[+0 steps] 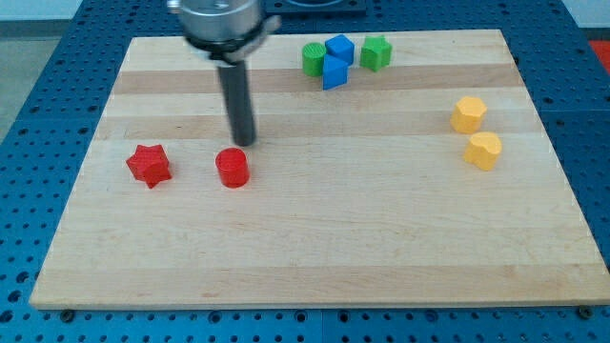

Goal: Push red star closer to the red circle

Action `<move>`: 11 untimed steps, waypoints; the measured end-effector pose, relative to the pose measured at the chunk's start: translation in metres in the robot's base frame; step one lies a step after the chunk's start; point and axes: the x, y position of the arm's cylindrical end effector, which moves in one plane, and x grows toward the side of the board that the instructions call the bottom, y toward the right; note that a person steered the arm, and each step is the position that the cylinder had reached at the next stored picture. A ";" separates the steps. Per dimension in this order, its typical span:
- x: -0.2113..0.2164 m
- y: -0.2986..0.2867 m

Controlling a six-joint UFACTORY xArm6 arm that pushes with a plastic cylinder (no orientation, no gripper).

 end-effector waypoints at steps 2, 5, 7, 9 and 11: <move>-0.013 -0.118; 0.043 -0.133; 0.043 -0.106; 0.045 -0.092; 0.073 -0.092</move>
